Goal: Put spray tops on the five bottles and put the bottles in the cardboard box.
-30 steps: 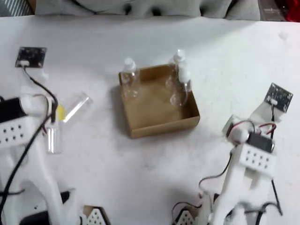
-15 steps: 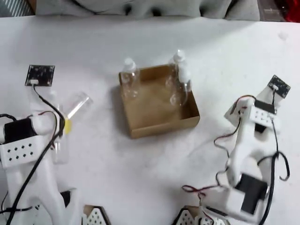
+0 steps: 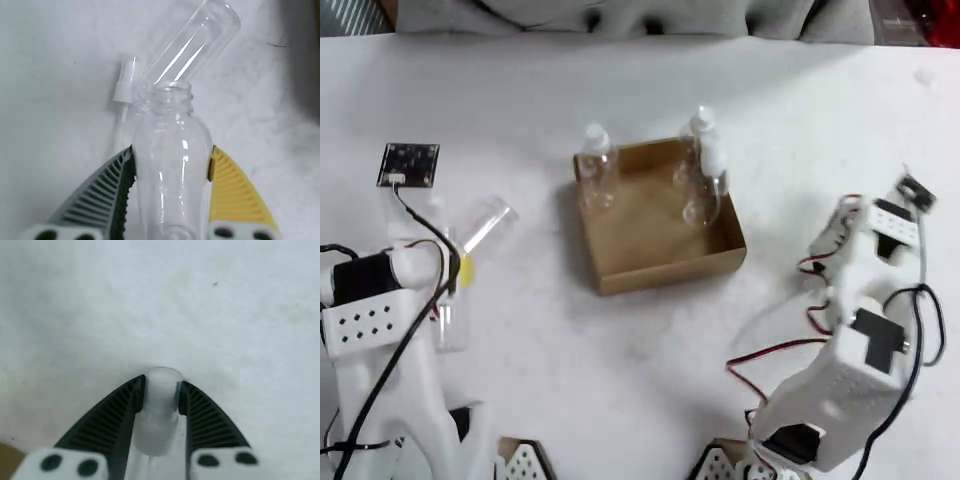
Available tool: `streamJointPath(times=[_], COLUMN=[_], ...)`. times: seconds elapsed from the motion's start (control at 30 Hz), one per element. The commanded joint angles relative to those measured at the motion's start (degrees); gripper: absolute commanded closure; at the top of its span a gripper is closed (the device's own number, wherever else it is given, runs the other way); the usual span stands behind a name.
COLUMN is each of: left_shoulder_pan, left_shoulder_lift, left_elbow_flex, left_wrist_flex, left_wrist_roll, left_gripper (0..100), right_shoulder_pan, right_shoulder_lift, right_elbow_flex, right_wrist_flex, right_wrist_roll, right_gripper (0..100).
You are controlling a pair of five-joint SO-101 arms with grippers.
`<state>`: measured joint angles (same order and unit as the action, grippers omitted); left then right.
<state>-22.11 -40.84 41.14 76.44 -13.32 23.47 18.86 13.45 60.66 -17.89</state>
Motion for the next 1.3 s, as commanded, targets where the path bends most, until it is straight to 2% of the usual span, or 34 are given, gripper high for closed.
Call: streamJointPath(times=[0.0, 0.13, 0.4, 0.6, 0.8, 0.9, 0.97, 1.13, 1.27], left_shoulder_pan=[0.57, 0.57, 1.01, 7.25, 14.37, 17.45, 18.77, 19.21, 19.21], left_shoulder_lift=[-2.07, -2.07, -2.15, -13.32, -31.43, -38.81, -42.95, -50.95, -55.78], left_elbow_flex=[-0.97, -3.96, -14.77, -12.66, -5.10, -1.05, 2.20, 10.90, 15.56], left_wrist_flex=[-0.53, 0.88, 10.02, 11.78, 11.60, 9.93, 6.68, -1.93, -9.05], left_wrist_roll=[0.70, 0.70, 0.70, 0.70, 0.70, 0.97, 4.31, 19.69, 21.36], left_gripper=[98, 98, 98, 98, 98, 98, 98, 98, 98], right_shoulder_pan=[0.13, 0.13, -1.36, -7.08, -11.82, -12.97, -13.58, -16.75, -19.56], right_shoulder_lift=[-1.89, -6.55, -22.46, -36.88, -50.51, -57.45, -61.67, -71.78, -78.37], right_elbow_flex=[-5.36, -10.11, -15.65, -8.88, 1.93, 5.19, 7.03, 11.25, 14.07], right_wrist_flex=[4.70, 13.41, 27.47, 34.15, 33.10, 29.41, 25.80, 16.66, 7.78], right_wrist_roll=[0.44, 0.53, 4.75, 4.75, 4.40, 4.40, 4.48, 4.40, 4.75], right_gripper=[98.1, 98.2, 98.2, 98.1, 98.1, 98.1, 98.1, 98.1, 98.1])
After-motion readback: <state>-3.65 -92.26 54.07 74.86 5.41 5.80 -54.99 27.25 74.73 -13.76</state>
